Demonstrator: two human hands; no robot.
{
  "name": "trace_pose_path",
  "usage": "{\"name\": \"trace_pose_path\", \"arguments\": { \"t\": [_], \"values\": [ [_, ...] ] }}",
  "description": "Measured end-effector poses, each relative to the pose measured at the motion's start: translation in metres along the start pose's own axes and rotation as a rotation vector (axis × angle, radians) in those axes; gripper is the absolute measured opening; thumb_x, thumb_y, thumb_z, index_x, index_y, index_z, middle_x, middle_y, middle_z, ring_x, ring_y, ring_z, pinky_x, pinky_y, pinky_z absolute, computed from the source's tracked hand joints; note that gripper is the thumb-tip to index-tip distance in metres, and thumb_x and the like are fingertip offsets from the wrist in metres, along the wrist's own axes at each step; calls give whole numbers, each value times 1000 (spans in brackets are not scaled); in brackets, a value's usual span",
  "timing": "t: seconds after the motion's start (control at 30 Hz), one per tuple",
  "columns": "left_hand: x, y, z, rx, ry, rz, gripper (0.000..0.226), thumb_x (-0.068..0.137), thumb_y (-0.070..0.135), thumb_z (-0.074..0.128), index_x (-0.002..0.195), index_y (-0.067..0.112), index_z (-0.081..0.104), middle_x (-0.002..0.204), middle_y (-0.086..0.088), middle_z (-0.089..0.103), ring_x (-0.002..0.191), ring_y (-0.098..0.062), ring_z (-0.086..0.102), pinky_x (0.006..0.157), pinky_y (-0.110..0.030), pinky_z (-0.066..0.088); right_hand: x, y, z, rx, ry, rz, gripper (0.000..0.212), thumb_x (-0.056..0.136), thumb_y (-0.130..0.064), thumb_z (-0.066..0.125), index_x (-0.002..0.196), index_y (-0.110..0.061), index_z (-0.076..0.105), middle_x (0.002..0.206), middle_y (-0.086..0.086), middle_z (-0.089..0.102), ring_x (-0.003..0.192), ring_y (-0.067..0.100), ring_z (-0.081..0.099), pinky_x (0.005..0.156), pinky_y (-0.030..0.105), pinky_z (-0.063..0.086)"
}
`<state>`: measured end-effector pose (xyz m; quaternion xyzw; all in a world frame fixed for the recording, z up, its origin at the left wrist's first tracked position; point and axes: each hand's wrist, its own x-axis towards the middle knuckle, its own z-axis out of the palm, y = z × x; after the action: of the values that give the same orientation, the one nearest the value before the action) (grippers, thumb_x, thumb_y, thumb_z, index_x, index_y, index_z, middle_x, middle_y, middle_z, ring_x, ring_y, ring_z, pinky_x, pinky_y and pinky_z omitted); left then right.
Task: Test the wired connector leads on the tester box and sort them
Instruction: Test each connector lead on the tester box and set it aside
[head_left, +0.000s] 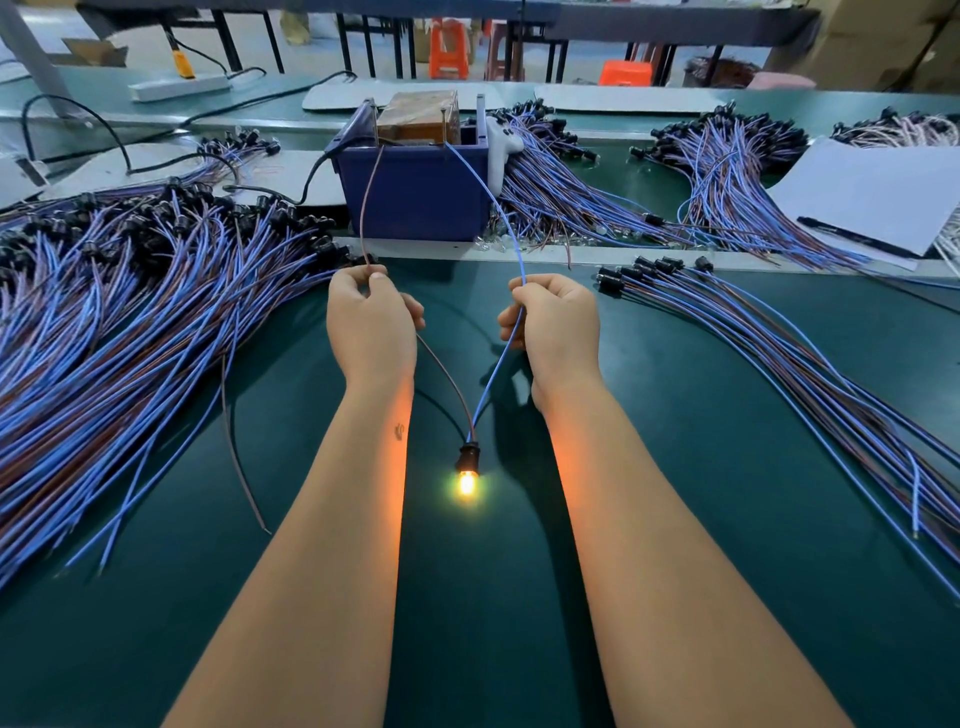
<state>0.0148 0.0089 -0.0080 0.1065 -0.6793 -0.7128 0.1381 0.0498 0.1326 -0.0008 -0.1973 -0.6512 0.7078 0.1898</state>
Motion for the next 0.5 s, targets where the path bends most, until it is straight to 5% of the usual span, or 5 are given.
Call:
{"name": "trace_pose_path", "arguments": {
  "t": [0.5],
  "values": [
    [1, 1, 0, -30, 14, -8, 18, 98, 14, 36, 90, 24, 48, 46, 9, 58, 46, -10, 53, 63, -31, 48, -1, -1, 0, -14, -14, 1, 15, 90, -2, 48, 92, -7, 63, 53, 1, 57, 52, 15, 54, 46, 19, 44]
  ]
}}
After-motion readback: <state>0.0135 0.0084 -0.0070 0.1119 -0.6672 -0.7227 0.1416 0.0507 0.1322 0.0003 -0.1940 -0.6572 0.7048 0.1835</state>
